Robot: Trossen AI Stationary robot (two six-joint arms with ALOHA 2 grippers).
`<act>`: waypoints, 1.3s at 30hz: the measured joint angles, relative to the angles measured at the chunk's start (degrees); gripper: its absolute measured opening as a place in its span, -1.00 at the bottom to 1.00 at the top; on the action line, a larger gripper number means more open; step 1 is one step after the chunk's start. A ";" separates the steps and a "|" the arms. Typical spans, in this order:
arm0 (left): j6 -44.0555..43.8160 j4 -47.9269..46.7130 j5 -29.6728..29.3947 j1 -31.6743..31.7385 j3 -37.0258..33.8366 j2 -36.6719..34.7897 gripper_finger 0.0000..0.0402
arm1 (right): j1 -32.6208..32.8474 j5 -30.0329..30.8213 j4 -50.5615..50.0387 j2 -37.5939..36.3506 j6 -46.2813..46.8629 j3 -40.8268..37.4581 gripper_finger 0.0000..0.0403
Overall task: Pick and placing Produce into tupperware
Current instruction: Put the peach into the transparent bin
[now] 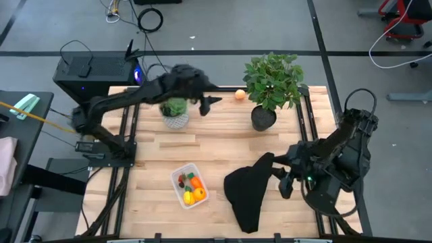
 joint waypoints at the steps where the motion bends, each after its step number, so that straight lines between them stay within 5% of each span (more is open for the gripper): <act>1: 0.89 -1.65 0.29 0.80 1.98 2.10 0.25 | 0.55 0.30 0.00 0.00 0.71 0.00 -0.10; 12: 2.78 -24.18 3.60 8.00 32.04 21.88 0.39 | 4.43 1.79 0.00 0.00 7.14 0.00 -0.10; 22: -0.84 -23.95 9.93 11.86 56.88 23.82 0.37 | 4.60 1.82 -0.33 0.00 7.53 0.00 -0.10; 28: -17.55 -6.40 14.40 16.26 56.65 17.78 0.33 | 4.60 2.61 -1.76 0.00 7.55 0.00 -0.10; 39: -21.22 -9.71 18.96 25.10 57.11 21.72 0.11 | 4.06 4.49 -4.26 0.00 7.83 0.00 -0.10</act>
